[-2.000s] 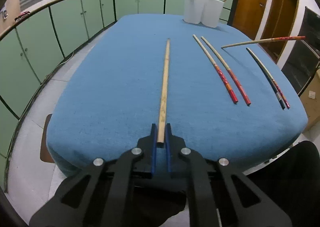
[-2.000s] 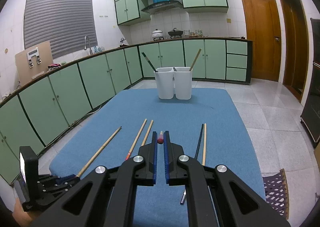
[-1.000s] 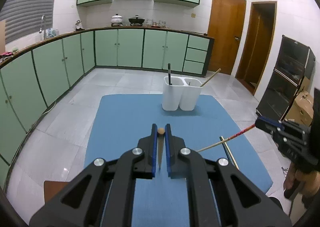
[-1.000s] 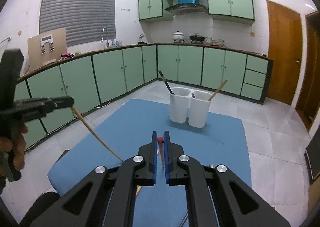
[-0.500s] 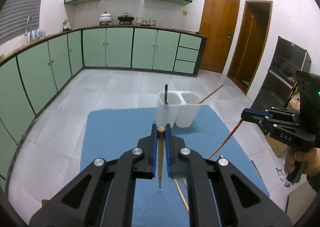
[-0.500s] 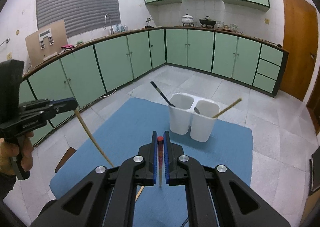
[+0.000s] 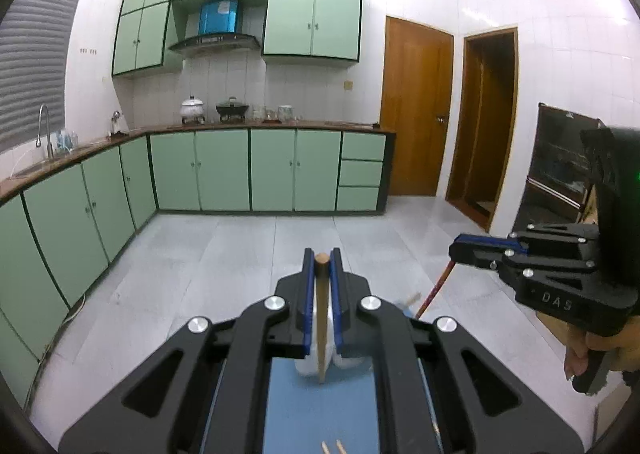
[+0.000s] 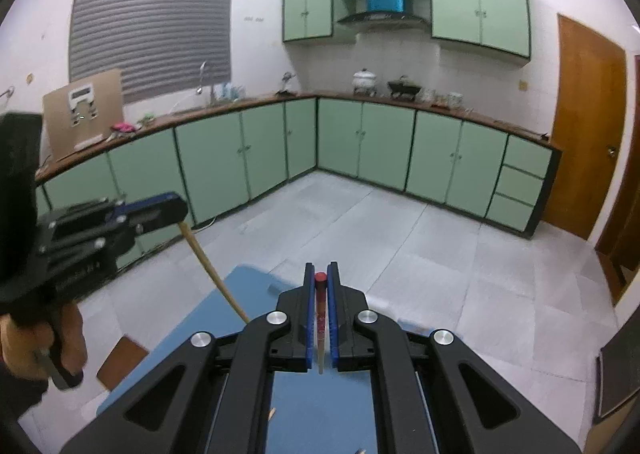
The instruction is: Organize utensils
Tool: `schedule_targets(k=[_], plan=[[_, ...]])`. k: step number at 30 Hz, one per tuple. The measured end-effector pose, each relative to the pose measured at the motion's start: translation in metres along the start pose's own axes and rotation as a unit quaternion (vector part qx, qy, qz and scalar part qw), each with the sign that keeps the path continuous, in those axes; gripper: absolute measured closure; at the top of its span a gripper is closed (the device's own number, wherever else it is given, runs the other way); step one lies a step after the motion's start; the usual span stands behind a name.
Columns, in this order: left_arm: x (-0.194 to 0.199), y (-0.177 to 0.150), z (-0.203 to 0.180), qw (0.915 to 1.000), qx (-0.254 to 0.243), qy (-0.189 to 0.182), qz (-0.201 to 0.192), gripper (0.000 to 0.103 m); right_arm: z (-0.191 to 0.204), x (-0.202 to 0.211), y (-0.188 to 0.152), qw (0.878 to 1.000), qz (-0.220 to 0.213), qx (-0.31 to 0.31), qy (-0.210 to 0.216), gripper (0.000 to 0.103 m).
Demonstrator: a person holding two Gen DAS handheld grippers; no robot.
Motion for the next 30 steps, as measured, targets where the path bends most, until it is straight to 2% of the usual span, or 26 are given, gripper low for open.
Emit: schedule_targets(k=[5,9,14,17,19,20,21,23,27,30], plan=[[-0.037,0.026,-0.006,0.9998,-0.001,0.011,-0.015,0.096,-0.024,-0.023,0.032,0.999,-0.02,-0.002,-0.035,0.097],[-0.075,0.026,-0.007,0.9996,-0.009,0.02,-0.016,0.096,-0.035,-0.059,0.028,0.999,-0.007,0.0,-0.048,0.097],[-0.123,-0.002,-0.004,0.9996,-0.013,0.025,0.009,0.096,-0.05,-0.115,-0.005,0.998,0.033,-0.013,-0.052,0.097],[-0.142,-0.028,-0.001,0.9991,-0.006,0.027,0.033,0.096,-0.059,-0.135,-0.024,0.997,0.052,-0.033,-0.045,0.097],[-0.146,-0.04,0.004,0.9986,-0.002,0.029,0.044,0.095,-0.063,-0.14,-0.037,0.996,0.059,-0.046,-0.039,0.093],[-0.146,-0.044,0.006,0.9984,-0.001,0.032,0.047,0.095,-0.065,-0.138,-0.039,0.996,0.056,-0.05,-0.036,0.086],[-0.146,-0.045,0.01,0.9983,-0.002,0.034,0.048,0.092,-0.066,-0.134,-0.039,0.997,0.05,-0.053,-0.036,0.083],[-0.134,-0.044,0.012,0.9985,-0.001,0.033,0.044,0.088,-0.067,-0.122,-0.035,0.997,0.036,-0.062,-0.028,0.083],[-0.098,-0.031,0.013,0.9992,-0.005,0.032,0.022,0.073,-0.062,-0.067,-0.023,0.998,-0.011,-0.064,-0.016,0.082],[-0.047,-0.03,0.004,0.9991,-0.025,0.034,0.005,0.067,-0.052,-0.015,-0.034,0.997,-0.043,-0.057,-0.006,0.081]])
Point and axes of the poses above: each gripper's, at about its wrist camera, not at the fingertips, and x roughly against the way its jaws point, z to its left, y to its top, the point moved 5 cm from there along -x, roughly the way its jaws point, and after that the axes turned 1 degree about -y, right-handed, at the moved point
